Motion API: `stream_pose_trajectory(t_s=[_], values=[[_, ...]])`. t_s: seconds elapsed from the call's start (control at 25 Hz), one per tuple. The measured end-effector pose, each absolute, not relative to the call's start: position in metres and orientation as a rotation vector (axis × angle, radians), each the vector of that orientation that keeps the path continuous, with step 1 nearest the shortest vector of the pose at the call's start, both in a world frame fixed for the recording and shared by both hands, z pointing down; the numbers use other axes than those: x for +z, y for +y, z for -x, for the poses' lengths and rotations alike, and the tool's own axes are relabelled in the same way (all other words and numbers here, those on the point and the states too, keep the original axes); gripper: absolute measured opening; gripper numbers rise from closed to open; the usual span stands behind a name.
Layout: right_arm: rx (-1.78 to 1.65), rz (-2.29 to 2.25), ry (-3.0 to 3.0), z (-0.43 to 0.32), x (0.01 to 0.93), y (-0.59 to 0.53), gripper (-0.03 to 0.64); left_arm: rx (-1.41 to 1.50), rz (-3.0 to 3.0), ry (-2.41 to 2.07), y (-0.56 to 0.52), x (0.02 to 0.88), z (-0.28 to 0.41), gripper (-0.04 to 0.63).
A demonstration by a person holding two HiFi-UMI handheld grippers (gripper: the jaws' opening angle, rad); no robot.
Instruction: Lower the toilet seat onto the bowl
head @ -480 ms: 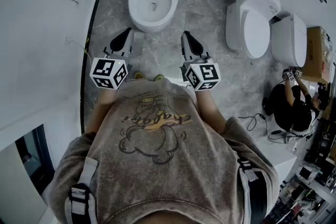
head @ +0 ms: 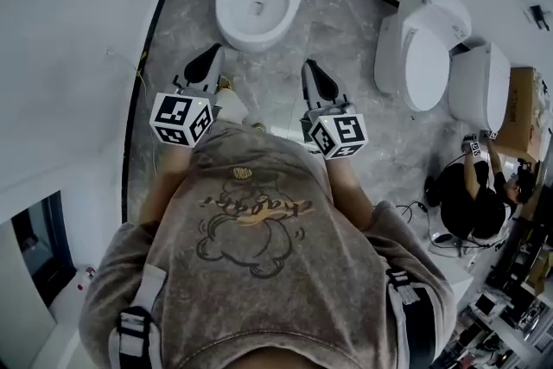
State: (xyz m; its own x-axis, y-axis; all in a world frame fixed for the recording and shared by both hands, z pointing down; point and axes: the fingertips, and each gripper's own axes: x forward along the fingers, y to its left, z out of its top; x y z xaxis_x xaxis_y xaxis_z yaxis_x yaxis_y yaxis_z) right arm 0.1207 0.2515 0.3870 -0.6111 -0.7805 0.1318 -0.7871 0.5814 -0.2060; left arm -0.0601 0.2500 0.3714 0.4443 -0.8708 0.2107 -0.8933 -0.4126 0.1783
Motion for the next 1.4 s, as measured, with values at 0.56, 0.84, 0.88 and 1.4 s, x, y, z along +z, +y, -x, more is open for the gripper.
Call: stream_pose_trajectory(t_s=[0.56,0.84,0.88,1.4], values=[[0.374,-1.418,-2.746,-0.101,0.402,0.101,0.028,0.111,-2.509,-1.441,0.076,0.373,0.077,0.009],[0.370,-1.489,-2.721,-0.074,0.385,-0.003,0.028,0.143,-2.603,-1.342,-0.036,0.351,0.095,0.009],[0.370,-1.499,-2.716,-0.070,0.383,-0.017,0.028,0.148,-2.609,-1.335,-0.051,0.350,0.098,0.009],[0.346,-1.579,-2.686,-0.075,0.357,-0.105,0.028,0.169,-2.622,-1.277,-0.141,0.335,0.093,0.011]])
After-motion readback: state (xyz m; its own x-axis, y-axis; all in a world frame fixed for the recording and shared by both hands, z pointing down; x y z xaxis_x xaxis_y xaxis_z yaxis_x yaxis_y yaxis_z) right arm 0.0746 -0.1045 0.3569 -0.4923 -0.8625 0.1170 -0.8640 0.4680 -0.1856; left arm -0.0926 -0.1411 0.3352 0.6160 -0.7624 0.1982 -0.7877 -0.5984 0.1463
